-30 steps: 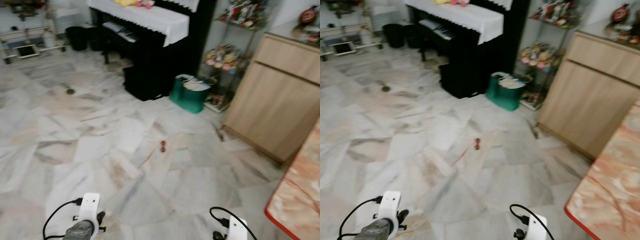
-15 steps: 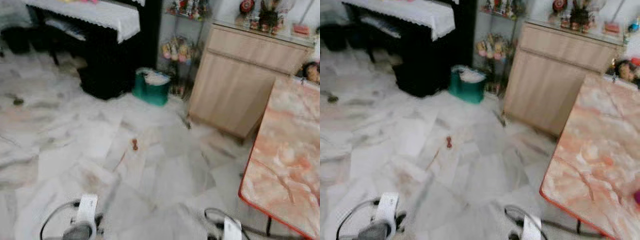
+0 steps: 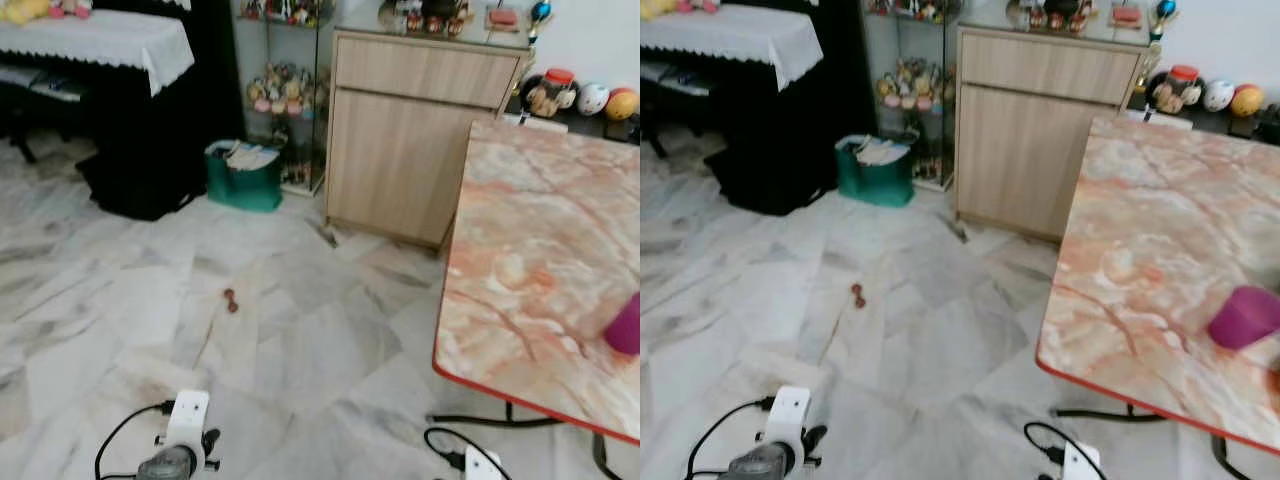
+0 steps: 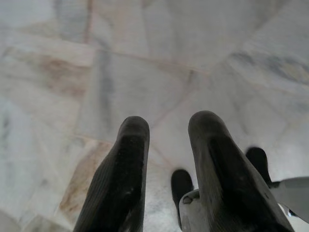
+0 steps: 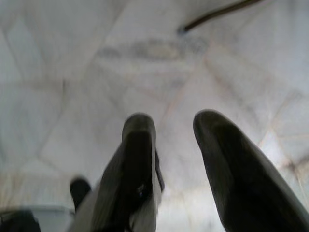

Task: Setting the table

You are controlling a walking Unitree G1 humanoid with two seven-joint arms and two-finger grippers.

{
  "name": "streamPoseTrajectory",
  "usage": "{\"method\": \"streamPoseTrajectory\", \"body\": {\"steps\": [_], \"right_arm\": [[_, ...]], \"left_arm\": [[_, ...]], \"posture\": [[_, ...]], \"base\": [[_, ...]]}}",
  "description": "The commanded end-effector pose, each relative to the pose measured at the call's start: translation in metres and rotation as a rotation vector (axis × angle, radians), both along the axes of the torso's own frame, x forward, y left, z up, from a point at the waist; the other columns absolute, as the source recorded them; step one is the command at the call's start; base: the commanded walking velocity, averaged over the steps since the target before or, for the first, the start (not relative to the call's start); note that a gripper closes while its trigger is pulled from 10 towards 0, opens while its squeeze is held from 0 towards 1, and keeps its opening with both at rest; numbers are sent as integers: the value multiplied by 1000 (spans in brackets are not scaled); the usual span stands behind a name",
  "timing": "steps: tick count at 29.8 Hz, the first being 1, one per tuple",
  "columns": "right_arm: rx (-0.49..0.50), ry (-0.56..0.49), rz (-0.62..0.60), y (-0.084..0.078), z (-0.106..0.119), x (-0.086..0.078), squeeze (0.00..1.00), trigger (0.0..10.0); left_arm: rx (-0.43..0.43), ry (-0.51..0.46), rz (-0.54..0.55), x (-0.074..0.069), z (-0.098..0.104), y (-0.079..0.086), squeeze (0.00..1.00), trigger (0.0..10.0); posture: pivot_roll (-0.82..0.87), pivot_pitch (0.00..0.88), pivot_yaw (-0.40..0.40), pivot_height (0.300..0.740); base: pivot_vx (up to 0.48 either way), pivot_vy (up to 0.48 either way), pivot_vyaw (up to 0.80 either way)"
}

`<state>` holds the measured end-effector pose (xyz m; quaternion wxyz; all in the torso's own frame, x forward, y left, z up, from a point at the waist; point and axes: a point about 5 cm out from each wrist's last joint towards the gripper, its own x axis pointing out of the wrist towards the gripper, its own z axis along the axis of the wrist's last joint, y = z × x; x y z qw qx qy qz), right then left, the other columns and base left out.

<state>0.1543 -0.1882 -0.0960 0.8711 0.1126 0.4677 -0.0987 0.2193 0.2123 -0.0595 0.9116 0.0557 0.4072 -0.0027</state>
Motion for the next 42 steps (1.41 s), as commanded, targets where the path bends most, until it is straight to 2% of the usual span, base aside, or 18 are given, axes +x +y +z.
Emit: {"method": "streamPoseTrajectory", "body": {"steps": [1, 17, 26, 32, 35, 42], "right_arm": [[5, 20, -2, 1, -2, -6, 0, 10000], [-2, 12, 7, 0, -2, -4, 0, 10000], [-6, 0, 12, 0, -1, -4, 0, 10000], [1, -14, 36, 21, 0, 4, 0, 10000], [0, -17, 40, 23, 0, 6, 0, 10000], [-13, -23, 28, 11, 1, 3, 0, 10000]], "left_arm": [[-2, 18, -13, -3, -3, -3, 0, 10000], [-10, 34, -31, -5, -4, -5, 0, 10000], [1, 34, -51, -5, -4, -4, 0, 10000], [17, 26, -63, -4, -3, -3, 0, 10000], [11, 23, -66, -4, -3, -4, 0, 10000], [7, 22, -68, -3, -3, -6, 0, 10000]], "posture": [[52, 0, -53, 740], [43, 0, -42, 740], [40, 0, -40, 740], [41, 0, -44, 740], [41, 0, -45, 740], [41, 0, -45, 740]], "base": [[0, 0, -725], [0, 0, -725], [0, 0, 0], [0, 0, 0], [0, -129, 0], [0, -387, 0]]}}
